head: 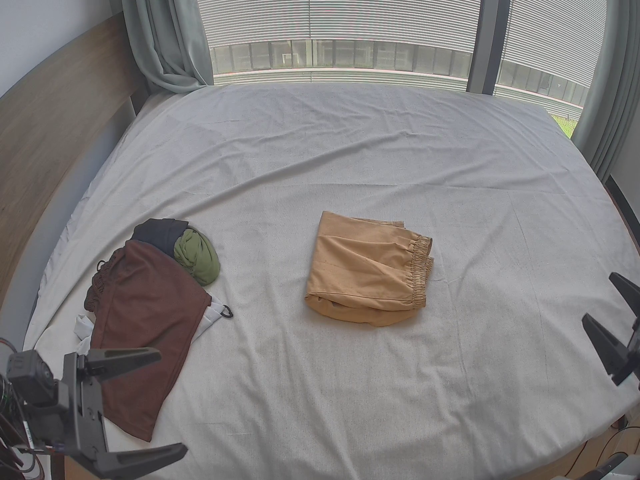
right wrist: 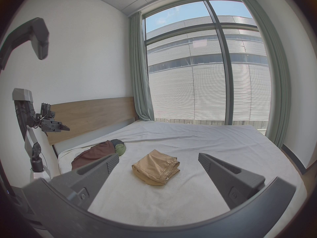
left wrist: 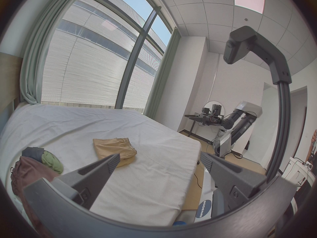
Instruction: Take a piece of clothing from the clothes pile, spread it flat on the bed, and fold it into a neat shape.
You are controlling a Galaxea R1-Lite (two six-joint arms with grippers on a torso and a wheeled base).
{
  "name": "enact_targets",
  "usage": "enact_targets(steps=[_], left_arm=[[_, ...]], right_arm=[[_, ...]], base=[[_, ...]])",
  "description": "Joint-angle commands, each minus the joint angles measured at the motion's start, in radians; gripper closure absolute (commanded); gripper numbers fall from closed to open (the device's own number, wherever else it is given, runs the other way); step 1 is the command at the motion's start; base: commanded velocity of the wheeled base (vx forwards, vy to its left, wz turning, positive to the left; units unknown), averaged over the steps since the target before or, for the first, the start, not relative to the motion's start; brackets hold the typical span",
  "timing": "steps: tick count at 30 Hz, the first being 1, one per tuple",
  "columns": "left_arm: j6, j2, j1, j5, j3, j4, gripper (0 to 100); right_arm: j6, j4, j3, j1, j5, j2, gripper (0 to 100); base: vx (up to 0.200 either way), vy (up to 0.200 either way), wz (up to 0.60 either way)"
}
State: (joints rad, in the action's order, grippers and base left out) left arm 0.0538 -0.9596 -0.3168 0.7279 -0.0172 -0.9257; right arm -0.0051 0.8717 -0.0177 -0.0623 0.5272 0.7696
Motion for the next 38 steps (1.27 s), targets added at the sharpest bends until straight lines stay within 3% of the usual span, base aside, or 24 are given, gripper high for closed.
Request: enact_targets(steps=[1, 2, 4, 7, 9, 11, 12, 13, 14, 16, 18, 21, 22, 29, 38], left_arm=[[0.001, 0.711, 0.127, -0.015, 0.017, 0.527, 0], [0.003, 0.792, 0.166, -0.013, 0.017, 0.607, 0], [-0.003, 0.872, 0.211, -0.013, 0.017, 0.693, 0], [-0.017, 0.874, 0.216, -0.028, 0.017, 0.7, 0], [-0.023, 0.877, 0.269, -0.116, 0.017, 0.694, 0], [-0.042, 0.946, 0.341, -0.189, 0.017, 0.801, 0], [-0.051, 0.95, 0.338, -0.203, 0.017, 0.818, 0], [-0.085, 0.944, 0.328, -0.288, 0.017, 0.872, 0], [-0.095, 0.943, 0.326, -0.361, 0.017, 0.863, 0], [-0.089, 0.943, 0.326, -0.418, 0.017, 0.852, 0], [-0.1, 0.943, 0.326, -0.524, 0.017, 0.848, 0], [-0.1, 0.941, 0.326, -0.584, 0.017, 0.849, 0], [-0.081, 0.941, 0.326, -0.759, 0.017, 0.933, 0], [-0.066, 0.953, 0.317, -0.725, 0.017, 0.926, 0], [-0.06, 0.955, 0.317, -0.726, 0.017, 0.926, 0]], right_arm=[[0.034, -0.614, 0.018, 0.068, 0.037, -0.754, 0], [0.048, -0.697, 0.018, 0.07, 0.051, -0.77, 0], [0.071, -0.708, 0.018, 0.061, 0.076, -0.77, 0], [0.097, -0.718, 0.018, 0.059, 0.077, -0.77, 0], [0.043, -0.818, 0.013, 0.058, -0.055, -0.77, 0], [-0.027, -0.866, -0.005, 0.058, -0.382, -0.77, 0], [-0.03, -0.867, -0.007, 0.058, -0.421, -0.77, 0], [-0.023, -0.872, -0.002, 0.056, -0.567, -0.77, 0], [0.027, -0.862, 0.018, 0.053, -0.607, -0.77, 0], [0.048, -0.861, 0.018, 0.053, -0.595, -0.77, 0], [0.037, -0.861, 0.016, 0.056, -0.589, -0.77, 0], [0.03, -0.872, 0.016, 0.056, -0.582, -0.77, 0], [0.022, -0.875, 0.015, 0.056, -0.581, -0.77, 0], [-0.01, -0.873, 0.016, 0.056, -0.527, -0.77, 0], [0.001, -0.875, 0.015, 0.056, -0.529, -0.77, 0]], base=[[0.0, 0.0, 0.0], [0.0, 0.0, 0.0], [0.0, 0.0, 0.0], [0.0, 0.0, 0.0], [0.0, 0.0, 0.0], [0.0, 0.0, 0.0], [0.0, 0.0, 0.0], [0.0, 0.0, 0.0], [0.0, 0.0, 0.0], [0.0, 0.0, 0.0], [0.0, 0.0, 0.0], [0.0, 0.0, 0.0], [0.0, 0.0, 0.0], [0.0, 0.0, 0.0], [0.0, 0.0, 0.0]])
